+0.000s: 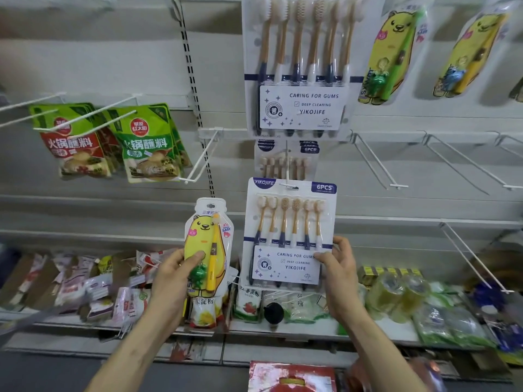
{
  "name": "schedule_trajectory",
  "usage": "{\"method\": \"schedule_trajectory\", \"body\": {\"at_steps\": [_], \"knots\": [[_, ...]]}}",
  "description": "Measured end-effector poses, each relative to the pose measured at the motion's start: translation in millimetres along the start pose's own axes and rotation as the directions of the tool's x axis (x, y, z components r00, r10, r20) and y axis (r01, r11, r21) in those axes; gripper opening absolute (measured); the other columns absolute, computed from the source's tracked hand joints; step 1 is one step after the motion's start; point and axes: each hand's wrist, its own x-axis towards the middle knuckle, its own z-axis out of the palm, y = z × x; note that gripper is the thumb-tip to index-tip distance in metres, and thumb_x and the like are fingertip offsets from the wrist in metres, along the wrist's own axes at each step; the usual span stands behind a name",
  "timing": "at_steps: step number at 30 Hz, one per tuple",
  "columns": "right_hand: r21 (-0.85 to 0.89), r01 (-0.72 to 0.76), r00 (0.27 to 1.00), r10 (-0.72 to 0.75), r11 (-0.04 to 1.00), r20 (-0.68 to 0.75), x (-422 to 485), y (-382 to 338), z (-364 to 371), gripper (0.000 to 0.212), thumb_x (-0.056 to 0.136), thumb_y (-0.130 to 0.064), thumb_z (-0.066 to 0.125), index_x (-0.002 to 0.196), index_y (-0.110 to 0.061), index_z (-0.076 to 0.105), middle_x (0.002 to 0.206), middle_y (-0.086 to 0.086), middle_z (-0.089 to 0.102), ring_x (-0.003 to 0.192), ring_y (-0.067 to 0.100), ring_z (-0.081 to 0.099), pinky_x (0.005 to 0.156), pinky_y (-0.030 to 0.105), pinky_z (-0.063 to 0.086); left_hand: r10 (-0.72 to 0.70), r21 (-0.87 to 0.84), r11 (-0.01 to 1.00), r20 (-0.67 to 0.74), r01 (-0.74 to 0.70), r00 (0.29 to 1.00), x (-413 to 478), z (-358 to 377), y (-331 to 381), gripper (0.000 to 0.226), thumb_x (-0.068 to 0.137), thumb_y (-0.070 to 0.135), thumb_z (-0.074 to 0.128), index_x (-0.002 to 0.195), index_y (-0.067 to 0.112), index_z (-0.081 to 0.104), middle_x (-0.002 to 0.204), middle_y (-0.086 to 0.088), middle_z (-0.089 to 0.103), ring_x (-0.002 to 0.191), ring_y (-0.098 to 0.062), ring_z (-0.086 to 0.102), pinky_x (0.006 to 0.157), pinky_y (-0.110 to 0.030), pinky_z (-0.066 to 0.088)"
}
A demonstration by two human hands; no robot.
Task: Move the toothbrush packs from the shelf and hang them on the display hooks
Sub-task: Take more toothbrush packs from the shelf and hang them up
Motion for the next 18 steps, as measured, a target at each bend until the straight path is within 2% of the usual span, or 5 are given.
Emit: {"method": "schedule_trajectory", "body": {"at_steps": [5, 9, 12, 15, 18], "knots": [[-0.003, 0.034, 0.999, -0.034, 0.999, 0.012, 10, 1, -4, 0.03, 0.098, 0.004, 0.055, 0.119, -0.017, 0.056, 0.106, 0.008, 0.077, 0.09, 0.022, 0.074, 0.072, 0.039, 0.063, 0.001, 0.011, 1.0, 0.004, -0.001, 1.0, 0, 4, -8, 0.016, 0.101, 0.02, 0.066, 0.114, 0.016, 0.076, 0.112, -0.01, 0.08, 0.11, -0.036, 0.074, 0.104, -0.064, 0.052], [-0.01, 0.029, 0.999, -0.029, 1.0, 0.029, 19, 4, -4, 0.031, 0.099, 0.002, 0.056, 0.12, -0.021, 0.055, 0.105, 0.008, 0.078, 0.093, 0.025, 0.075, 0.08, 0.049, 0.062, -0.002, 0.013, 1.0, -0.001, 0.002, 1.0, 1, 9, -12, 0.015, 0.101, 0.017, 0.066, 0.11, 0.017, 0.077, 0.111, -0.01, 0.08, 0.109, -0.035, 0.074, 0.105, -0.063, 0.051], [-0.016, 0.024, 0.999, -0.023, 1.0, 0.033, 27, 7, -4, 0.031, 0.099, 0.001, 0.057, 0.12, -0.022, 0.055, 0.108, 0.009, 0.077, 0.098, 0.027, 0.075, 0.083, 0.05, 0.064, -0.011, 0.022, 1.0, -0.003, 0.011, 1.0, 2, 11, -15, 0.014, 0.102, 0.018, 0.065, 0.109, 0.018, 0.078, 0.111, -0.009, 0.08, 0.107, -0.033, 0.075, 0.105, -0.063, 0.051], [-0.016, 0.021, 0.998, -0.02, 1.0, 0.053, 35, 9, -3, 0.03, 0.099, 0.0, 0.056, 0.121, -0.021, 0.054, 0.11, 0.01, 0.077, 0.098, 0.027, 0.076, 0.08, 0.045, 0.065, -0.023, 0.026, 0.999, 0.001, 0.023, 1.0, 3, 13, -17, 0.016, 0.102, 0.019, 0.065, 0.108, 0.022, 0.08, 0.113, -0.008, 0.08, 0.109, -0.033, 0.074, 0.105, -0.062, 0.051], [-0.016, 0.016, 0.997, -0.014, 1.0, 0.072, 45, 9, -1, 0.028, 0.101, -0.002, 0.057, 0.12, -0.023, 0.054, 0.109, 0.008, 0.077, 0.094, 0.021, 0.076, 0.075, 0.037, 0.064, -0.032, 0.015, 0.999, -0.006, 0.032, 0.999, 3, 15, -17, 0.019, 0.102, 0.019, 0.065, 0.116, 0.021, 0.077, 0.114, -0.006, 0.08, 0.111, -0.032, 0.074, 0.105, -0.061, 0.051]]}}
